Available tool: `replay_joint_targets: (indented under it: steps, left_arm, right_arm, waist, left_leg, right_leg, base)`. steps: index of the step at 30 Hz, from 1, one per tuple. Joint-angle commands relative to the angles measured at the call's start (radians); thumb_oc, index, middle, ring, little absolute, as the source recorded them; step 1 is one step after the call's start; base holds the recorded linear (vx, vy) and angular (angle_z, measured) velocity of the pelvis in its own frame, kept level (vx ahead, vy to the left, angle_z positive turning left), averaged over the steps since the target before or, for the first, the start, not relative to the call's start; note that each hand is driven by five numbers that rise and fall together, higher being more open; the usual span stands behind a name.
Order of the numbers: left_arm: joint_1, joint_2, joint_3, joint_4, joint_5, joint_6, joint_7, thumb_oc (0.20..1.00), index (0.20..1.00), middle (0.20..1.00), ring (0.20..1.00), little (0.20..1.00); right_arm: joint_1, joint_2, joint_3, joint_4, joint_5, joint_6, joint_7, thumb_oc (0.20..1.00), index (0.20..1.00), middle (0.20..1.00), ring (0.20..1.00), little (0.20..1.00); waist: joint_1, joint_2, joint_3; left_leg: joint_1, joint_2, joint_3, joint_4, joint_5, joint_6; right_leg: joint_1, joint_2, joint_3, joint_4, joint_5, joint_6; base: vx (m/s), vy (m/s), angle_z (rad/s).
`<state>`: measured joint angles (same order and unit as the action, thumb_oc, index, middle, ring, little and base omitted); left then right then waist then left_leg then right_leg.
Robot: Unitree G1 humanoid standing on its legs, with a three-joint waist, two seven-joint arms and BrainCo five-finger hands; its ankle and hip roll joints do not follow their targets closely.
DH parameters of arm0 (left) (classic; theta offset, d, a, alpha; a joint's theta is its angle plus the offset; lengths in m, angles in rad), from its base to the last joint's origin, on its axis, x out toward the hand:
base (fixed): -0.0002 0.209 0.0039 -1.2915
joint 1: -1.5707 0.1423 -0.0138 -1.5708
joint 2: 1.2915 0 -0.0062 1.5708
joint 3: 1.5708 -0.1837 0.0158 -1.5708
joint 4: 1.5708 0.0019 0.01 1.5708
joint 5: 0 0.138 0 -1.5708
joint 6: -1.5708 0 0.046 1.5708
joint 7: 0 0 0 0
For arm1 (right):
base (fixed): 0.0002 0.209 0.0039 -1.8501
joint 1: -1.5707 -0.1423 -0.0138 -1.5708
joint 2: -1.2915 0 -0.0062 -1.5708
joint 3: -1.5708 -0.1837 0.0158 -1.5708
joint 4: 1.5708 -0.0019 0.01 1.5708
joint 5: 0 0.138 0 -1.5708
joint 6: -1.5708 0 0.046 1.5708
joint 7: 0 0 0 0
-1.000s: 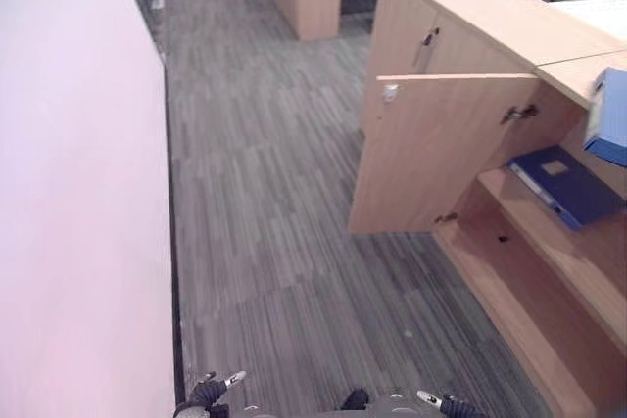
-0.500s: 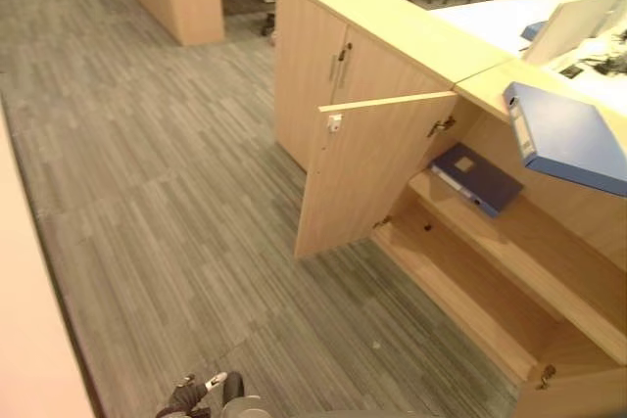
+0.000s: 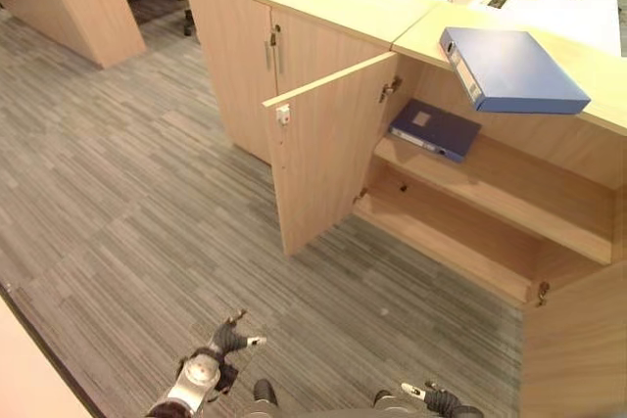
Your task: Put the empty folder in the office cabinet
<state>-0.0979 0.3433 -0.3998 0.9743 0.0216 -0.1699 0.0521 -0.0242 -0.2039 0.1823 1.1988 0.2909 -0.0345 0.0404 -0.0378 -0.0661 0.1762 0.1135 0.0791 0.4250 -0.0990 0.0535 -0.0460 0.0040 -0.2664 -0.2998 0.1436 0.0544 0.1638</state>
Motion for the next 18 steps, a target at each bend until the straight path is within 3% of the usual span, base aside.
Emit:
replay_joint_targets:
  steps: [1, 2, 3, 5, 7, 8, 11, 13, 14, 15, 16, 17, 18]
  left_arm:
    - [0.000, -0.031, -0.012, -0.058, 0.024, -0.029, -0.022, 1.000, 1.000, 1.000, 1.000, 1.000]
    - [0.011, -0.021, -0.022, -0.112, 0.024, -0.027, -0.035, 1.000, 1.000, 1.000, 1.000, 1.000]
    - [0.013, -0.019, -0.022, -0.116, 0.024, -0.025, -0.036, 1.000, 1.000, 1.000, 1.000, 1.000]
    - [0.013, -0.006, -0.033, -0.167, 0.027, -0.022, -0.046, 1.000, 1.000, 1.000, 1.000, 1.000]
    - [0.010, -0.005, -0.035, -0.214, 0.000, -0.023, -0.051, 1.000, 1.000, 1.000, 1.000, 1.000]
    - [0.001, 0.000, -0.034, -0.241, -0.019, -0.024, -0.055, 1.000, 1.000, 1.000, 1.000, 1.000]
    - [0.003, -0.002, -0.053, -0.339, -0.082, -0.029, -0.100, 1.000, 1.000, 1.000, 1.000, 1.000]
    - [0.008, 0.009, -0.054, -0.401, -0.174, -0.026, -0.139, 1.000, 1.000, 1.000, 1.000, 1.000]
    - [0.005, 0.020, -0.066, -0.437, -0.202, -0.025, -0.154, 1.000, 1.000, 1.000, 1.000, 1.000]
    - [0.017, 0.031, -0.062, -0.481, -0.243, -0.026, -0.160, 1.000, 1.000, 1.000, 1.000, 1.000]
    - [0.023, 0.039, -0.056, -0.503, -0.257, -0.024, -0.160, 1.000, 1.000, 1.000, 1.000, 1.000]
    - [0.022, 0.046, -0.055, -0.535, -0.275, -0.024, -0.166, 1.000, 1.000, 1.000, 1.000, 1.000]
    - [0.025, 0.054, -0.053, -0.560, -0.272, -0.020, -0.176, 1.000, 1.000, 1.000, 1.000, 1.000]
  right_arm:
    - [-0.034, -0.023, 0.024, 0.001, -0.019, 0.002, 0.005, 1.000, 1.000, 1.000, 1.000, 1.000]
    - [-0.046, -0.021, 0.025, -0.010, -0.029, 0.002, -0.002, 1.000, 1.000, 1.000, 1.000, 1.000]
    - [-0.045, -0.020, 0.025, -0.010, -0.030, 0.003, -0.003, 1.000, 1.000, 1.000, 1.000, 1.000]
    - [-0.051, -0.019, 0.018, -0.016, -0.037, 0.007, -0.012, 1.000, 1.000, 1.000, 1.000, 1.000]
    - [-0.055, -0.026, 0.010, -0.003, -0.050, 0.016, -0.015, 1.000, 1.000, 1.000, 1.000, 1.000]
    - [-0.057, -0.028, 0.001, 0.007, -0.054, 0.019, -0.015, 1.000, 1.000, 1.000, 1.000, 1.000]
    - [-0.040, -0.036, -0.024, 0.093, -0.084, 0.034, -0.011, 1.000, 1.000, 1.000, 1.000, 1.000]
    - [-0.035, -0.046, -0.036, 0.114, -0.087, 0.030, -0.007, 1.000, 1.000, 1.000, 1.000, 1.000]
    - [-0.035, -0.051, -0.027, 0.121, -0.092, 0.026, -0.007, 1.000, 1.000, 1.000, 1.000, 1.000]
    - [-0.034, -0.055, -0.011, 0.124, -0.094, 0.024, -0.015, 1.000, 1.000, 1.000, 1.000, 1.000]
    - [-0.039, -0.056, -0.004, 0.122, -0.093, 0.024, -0.016, 1.000, 1.000, 1.000, 1.000, 1.000]
    - [-0.046, -0.065, 0.006, 0.114, -0.095, 0.022, -0.018, 1.000, 1.000, 1.000, 1.000, 1.000]
    - [-0.055, -0.075, 0.018, 0.106, -0.101, 0.021, -0.016, 1.000, 1.000, 1.000, 1.000, 1.000]
  waist:
    - [0.033, 0.053, 0.004]
    - [0.039, 0.058, -0.004]
    - [0.038, 0.058, -0.004]
    - [0.039, 0.054, -0.007]
    - [0.034, 0.044, -0.002]
    - [0.031, 0.041, 0.001]
    - [0.023, 0.029, -0.014]
    - [0.007, 0.023, -0.024]
    - [0.002, 0.015, -0.024]
    - [0.018, 0.010, -0.020]
    - [0.032, 0.015, -0.011]
    - [0.043, 0.011, -0.003]
    - [0.049, -0.003, 0.002]
  left_leg:
    - [0.042, -0.047, -0.004, 0.034, -0.130, 0.056]
    - [0.055, -0.052, 0.041, 0.037, -0.143, 0.064]
    - [0.055, -0.052, 0.040, 0.037, -0.144, 0.065]
    - [0.072, -0.050, 0.107, 0.048, -0.164, 0.069]
    - [0.084, -0.051, 0.150, 0.041, -0.163, 0.064]
    - [0.081, -0.049, 0.150, 0.037, -0.160, 0.054]
    - [0.103, -0.053, 0.148, 0.047, -0.191, 0.050]
    - [0.104, 0.011, 0.165, 0.161, -0.255, 0.028]
    - [0.069, 0.110, 0.198, 0.345, -0.293, -0.007]
    - [0.045, 0.186, 0.205, 0.514, -0.243, -0.044]
    - [0.023, 0.236, 0.189, 0.596, -0.203, -0.080]
    - [-0.027, 0.255, 0.160, 0.618, -0.180, -0.091]
    - [-0.090, 0.252, 0.143, 0.575, -0.212, -0.073]
  right_leg:
    - [-0.001, -0.069, -0.286, 0.139, -0.035, 0.011]
    - [0.001, -0.111, -0.421, 0.158, -0.018, 0.009]
    - [0.002, -0.112, -0.422, 0.157, -0.017, 0.009]
    - [-0.003, -0.130, -0.521, 0.110, 0.014, 0.011]
    - [-0.017, -0.119, -0.545, 0.000, 0.060, 0.027]
    - [-0.037, -0.109, -0.522, -0.056, 0.081, 0.040]
    - [-0.009, -0.084, -0.524, -0.111, 0.086, 0.032]
    - [-0.004, -0.048, -0.511, -0.094, 0.045, 0.004]
    - [0.012, -0.005, -0.513, -0.092, -0.017, -0.044]
    - [0.053, 0.047, -0.508, -0.109, -0.062, -0.083]
    - [0.075, 0.096, -0.496, -0.126, -0.094, -0.112]
    - [0.092, 0.131, -0.480, -0.148, -0.124, -0.137]
    - [0.101, 0.136, -0.469, -0.166, -0.130, -0.140]
  base:
    - [0.01, 0.221, -1.33]
    - [0.01, 0.154, -1.40]
    - [0.02, 0.097, -1.18]
    - [0.03, -0.019, -0.43]
    - [0.04, -0.130, -1.08]
    - [0.05, -0.120, -1.59]
    - [0.28, -0.274, -0.45]
    - [0.31, -0.441, -0.02]
    - [0.30, -0.590, -0.22]
    - [0.29, -0.612, -0.42]
    - [0.23, -0.445, -0.64]
    - [0.10, -0.240, -0.97]
    - [0.07, -0.096, -0.85]
